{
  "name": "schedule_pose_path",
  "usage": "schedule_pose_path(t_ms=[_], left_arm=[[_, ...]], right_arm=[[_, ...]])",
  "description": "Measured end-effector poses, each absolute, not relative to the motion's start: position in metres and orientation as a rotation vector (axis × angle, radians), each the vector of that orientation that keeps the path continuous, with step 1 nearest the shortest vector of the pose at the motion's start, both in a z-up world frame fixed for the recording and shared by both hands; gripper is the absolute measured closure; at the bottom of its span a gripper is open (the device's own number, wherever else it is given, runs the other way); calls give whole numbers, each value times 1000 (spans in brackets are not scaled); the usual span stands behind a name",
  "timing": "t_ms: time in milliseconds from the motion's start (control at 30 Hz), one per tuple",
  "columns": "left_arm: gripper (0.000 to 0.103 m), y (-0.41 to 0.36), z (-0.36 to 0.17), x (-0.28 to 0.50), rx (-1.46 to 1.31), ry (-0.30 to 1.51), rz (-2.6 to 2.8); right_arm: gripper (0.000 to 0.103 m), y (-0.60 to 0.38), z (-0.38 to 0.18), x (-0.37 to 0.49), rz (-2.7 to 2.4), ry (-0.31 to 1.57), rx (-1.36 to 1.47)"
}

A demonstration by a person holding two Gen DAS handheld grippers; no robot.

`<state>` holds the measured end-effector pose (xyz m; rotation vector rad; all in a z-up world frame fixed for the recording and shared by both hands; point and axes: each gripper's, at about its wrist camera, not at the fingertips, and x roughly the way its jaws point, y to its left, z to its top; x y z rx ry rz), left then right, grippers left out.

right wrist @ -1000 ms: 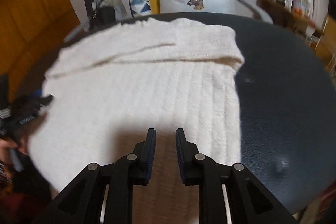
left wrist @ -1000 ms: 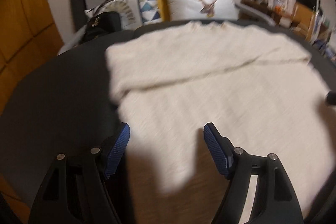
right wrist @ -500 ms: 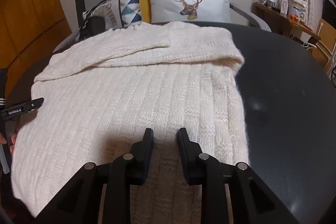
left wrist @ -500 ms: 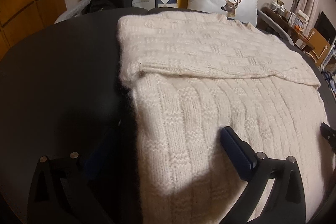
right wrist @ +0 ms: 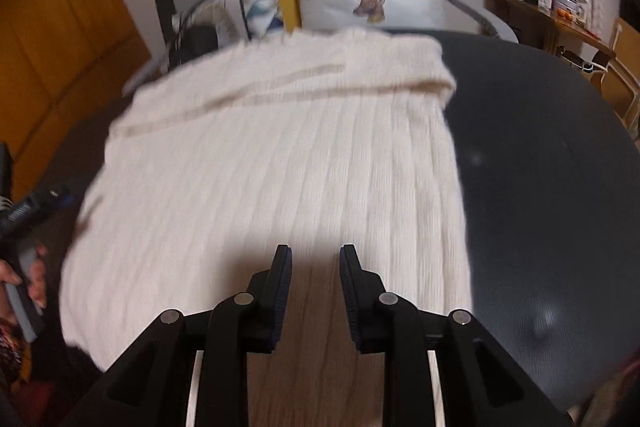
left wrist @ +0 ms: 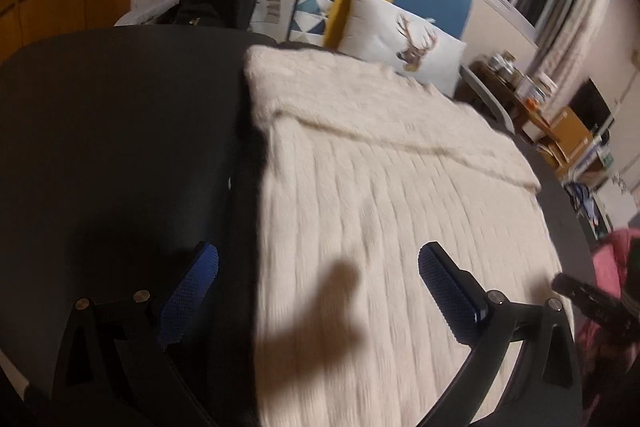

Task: Fold clothes
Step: 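Pull both open grippers back from the folded sweater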

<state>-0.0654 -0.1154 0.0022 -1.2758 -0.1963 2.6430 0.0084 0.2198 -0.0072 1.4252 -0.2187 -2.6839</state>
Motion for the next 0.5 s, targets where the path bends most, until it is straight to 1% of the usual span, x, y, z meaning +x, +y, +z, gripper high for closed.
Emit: schedule_pose_path(t_ms=[100, 133, 233, 300, 367, 500], left_arm=[[1, -108, -15, -55, -1339, 4, 2670], [1, -110, -21, -52, -1336, 40, 2675], [1, -118, -23, -43, -1271, 64, 2669], [1, -122, -20, -39, -1279, 88, 2671], [0, -132, -15, -37, -1311, 40, 2666], [1, -153, -12, -19, -1320, -166, 2635]], right_arm=[[79, 217, -15, 23, -2687, -152, 1454], [79, 220, -16, 28, -2697, -142, 1445], [79, 230, -19, 41, -2724, -122, 1416], [79, 239, -20, 44, -2737, -161, 1393], [79, 245, -19, 47, -2745, -213, 1388], [79, 250, -6, 59, -2731, -303, 1349]])
